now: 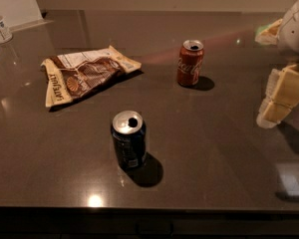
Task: Pick coke can
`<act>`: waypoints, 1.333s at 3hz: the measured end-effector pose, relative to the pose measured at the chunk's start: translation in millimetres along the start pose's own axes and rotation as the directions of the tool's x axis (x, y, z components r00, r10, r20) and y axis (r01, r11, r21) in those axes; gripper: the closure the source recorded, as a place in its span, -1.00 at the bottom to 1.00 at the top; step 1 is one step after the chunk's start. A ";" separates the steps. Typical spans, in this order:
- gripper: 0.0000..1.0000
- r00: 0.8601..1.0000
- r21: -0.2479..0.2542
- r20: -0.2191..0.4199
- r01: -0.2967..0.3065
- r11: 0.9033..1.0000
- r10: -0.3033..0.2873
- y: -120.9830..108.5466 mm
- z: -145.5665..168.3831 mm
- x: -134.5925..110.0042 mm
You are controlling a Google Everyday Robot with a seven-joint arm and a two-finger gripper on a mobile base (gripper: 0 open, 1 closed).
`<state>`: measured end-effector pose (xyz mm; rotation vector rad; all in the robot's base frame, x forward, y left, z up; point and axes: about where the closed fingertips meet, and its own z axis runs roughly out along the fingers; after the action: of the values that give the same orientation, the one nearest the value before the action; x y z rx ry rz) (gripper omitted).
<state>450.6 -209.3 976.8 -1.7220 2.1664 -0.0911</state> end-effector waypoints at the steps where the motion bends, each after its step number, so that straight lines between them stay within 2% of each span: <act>1: -1.00 0.998 0.014 0.057 -0.001 1.000 0.001 -26.6 17.7 -13.7; 2: -1.00 0.992 0.013 0.127 -0.021 1.000 0.020 -62.1 41.1 -31.5; 4: -1.00 0.979 0.023 0.200 -0.051 0.998 0.045 -133.1 80.2 -61.8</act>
Offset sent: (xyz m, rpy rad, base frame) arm 0.1308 0.0333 -0.0212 0.2101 -0.0579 0.0089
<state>611.5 -169.7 954.1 -1.5893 2.0482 0.0620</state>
